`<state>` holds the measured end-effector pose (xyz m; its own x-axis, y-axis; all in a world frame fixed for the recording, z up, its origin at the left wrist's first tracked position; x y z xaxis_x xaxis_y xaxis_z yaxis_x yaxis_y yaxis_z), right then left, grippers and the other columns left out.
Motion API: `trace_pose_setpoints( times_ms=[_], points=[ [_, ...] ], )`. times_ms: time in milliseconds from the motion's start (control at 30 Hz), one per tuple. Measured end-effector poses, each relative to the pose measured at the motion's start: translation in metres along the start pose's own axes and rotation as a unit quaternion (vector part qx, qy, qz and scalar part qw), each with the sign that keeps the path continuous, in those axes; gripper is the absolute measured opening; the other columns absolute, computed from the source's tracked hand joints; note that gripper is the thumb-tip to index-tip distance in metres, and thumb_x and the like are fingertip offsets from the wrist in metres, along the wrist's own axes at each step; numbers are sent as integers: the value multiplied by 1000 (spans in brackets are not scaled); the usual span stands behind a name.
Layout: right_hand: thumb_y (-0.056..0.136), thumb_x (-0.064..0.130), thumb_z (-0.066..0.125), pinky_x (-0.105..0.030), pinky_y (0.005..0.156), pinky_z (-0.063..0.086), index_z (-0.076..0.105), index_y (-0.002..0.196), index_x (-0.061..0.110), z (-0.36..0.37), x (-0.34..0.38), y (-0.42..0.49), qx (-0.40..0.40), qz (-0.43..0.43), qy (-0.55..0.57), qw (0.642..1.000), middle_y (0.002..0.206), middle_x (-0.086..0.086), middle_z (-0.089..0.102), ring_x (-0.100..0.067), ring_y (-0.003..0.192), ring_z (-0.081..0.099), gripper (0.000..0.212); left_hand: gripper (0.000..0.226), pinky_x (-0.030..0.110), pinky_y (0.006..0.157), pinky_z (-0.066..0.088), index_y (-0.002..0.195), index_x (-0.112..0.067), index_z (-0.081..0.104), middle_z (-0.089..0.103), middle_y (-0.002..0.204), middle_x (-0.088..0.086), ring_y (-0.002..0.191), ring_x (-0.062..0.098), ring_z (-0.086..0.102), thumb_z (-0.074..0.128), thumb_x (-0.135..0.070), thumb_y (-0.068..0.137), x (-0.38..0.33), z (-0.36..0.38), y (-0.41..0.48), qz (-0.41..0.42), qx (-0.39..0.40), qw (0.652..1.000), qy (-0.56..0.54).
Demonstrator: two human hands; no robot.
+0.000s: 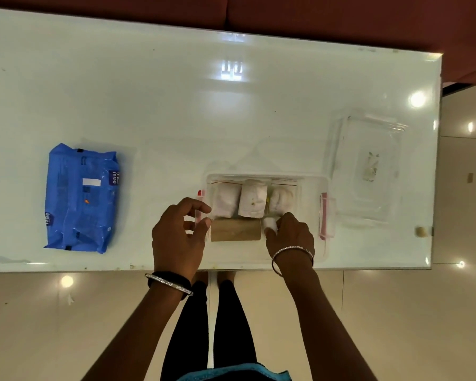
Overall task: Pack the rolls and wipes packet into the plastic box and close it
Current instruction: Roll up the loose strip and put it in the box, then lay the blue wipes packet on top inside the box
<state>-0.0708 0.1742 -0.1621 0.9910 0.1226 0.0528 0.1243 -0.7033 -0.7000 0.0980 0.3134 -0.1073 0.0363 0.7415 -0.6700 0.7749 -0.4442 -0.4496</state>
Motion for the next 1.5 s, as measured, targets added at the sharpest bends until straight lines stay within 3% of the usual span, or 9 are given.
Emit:
trace_pose_setpoints(
  times_ms=[300, 400, 533, 733, 833, 933, 1200, 1367, 1500],
  points=[
    [80, 47, 73, -35, 85, 49, 68, 106, 11, -6, 0, 6, 8, 34, -14, 999, 108, -14, 69, -34, 106, 64, 45, 15, 30, 64, 60, 94, -24, 70, 68, 99, -5, 80, 15, 69, 68, -11, 86, 14, -8, 2, -17, 18, 994, -103],
    [84, 44, 68, -30, 71, 44, 73, 93, 17, -31, 9, -7, -60, 34, -25, 997, 98, -11, 71, -34, 94, 65, 29, 13, 32, 66, 61, 99, -21, 70, 69, 101, -4, 85, 17, 69, 66, -15, 88, 28, -22, 2, -44, -1, 989, -142],
    [83, 31, 61, -27, 62, 36, 71, 80, 19, -54, 60, -36, -143, -34, 9, 989, 83, -7, 71, -31, 73, 59, 16, 14, 30, 65, 61, 97, -18, 69, 70, 93, 0, 85, 24, 70, 64, -8, 88, 61, -50, 5, -135, -40, 964, -227],
    [83, 17, 60, -32, 72, 52, 71, 89, 21, -47, 164, -69, -163, -190, 28, 968, 87, -1, 74, -27, 87, 68, 13, 15, 30, 66, 57, 95, -16, 68, 69, 96, 9, 85, 27, 69, 64, -3, 87, 119, -100, 8, -225, -148, 924, -271],
    [84, 19, 62, -34, 76, 52, 69, 91, 19, -27, 219, -80, -140, -317, 74, 935, 88, 2, 72, -21, 86, 67, 10, 25, 37, 77, 56, 104, -14, 62, 66, 109, 13, 81, 21, 63, 72, -10, 81, 152, -124, 4, -291, -258, 888, -246],
    [90, 22, 60, -36, 84, 50, 66, 106, 15, 6, 266, -78, -75, -406, 61, 909, 102, -2, 69, -23, 97, 63, 19, 55, 24, 74, 45, 119, -9, 51, 56, 123, 16, 87, 18, 54, 80, -18, 74, 177, -137, 3, -348, -317, 853, -226],
    [93, 39, 60, -34, 102, 38, 48, 139, 11, 83, 335, -54, 27, -420, 40, 906, 137, -10, 53, -29, 126, 47, 55, 91, 49, 96, 49, 132, -9, 43, 56, 113, 8, 102, 26, 57, 88, -42, 59, 216, -125, 20, -456, -218, 779, -370],
    [89, 43, 63, -37, 101, 40, 45, 141, 11, 106, 344, -49, 8, -407, -18, 913, 137, -10, 51, -31, 127, 43, 64, 58, 34, 74, 57, 119, -5, 60, 70, 113, 13, 100, 26, 69, 84, -21, 69, 224, -120, 31, -412, -185, 749, -484],
    [79, 38, 77, -41, 100, 47, 51, 137, 12, 101, 340, -36, 46, -363, -4, 931, 129, -12, 58, -30, 119, 54, 68, 26, 24, 58, 54, 98, -16, 69, 73, 98, 3, 84, 13, 70, 79, -13, 75, 226, -123, 32, -379, -158, 768, -491]
  ],
)
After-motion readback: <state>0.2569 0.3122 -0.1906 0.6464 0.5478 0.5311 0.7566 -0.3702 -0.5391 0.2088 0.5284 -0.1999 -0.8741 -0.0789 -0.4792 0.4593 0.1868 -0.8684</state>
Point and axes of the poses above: each hand's wrist, its own y-axis towards the middle knuckle, its own z-axis out of the palm, x = y × z, the point moved 5 cm from there along y, towards the middle knuckle
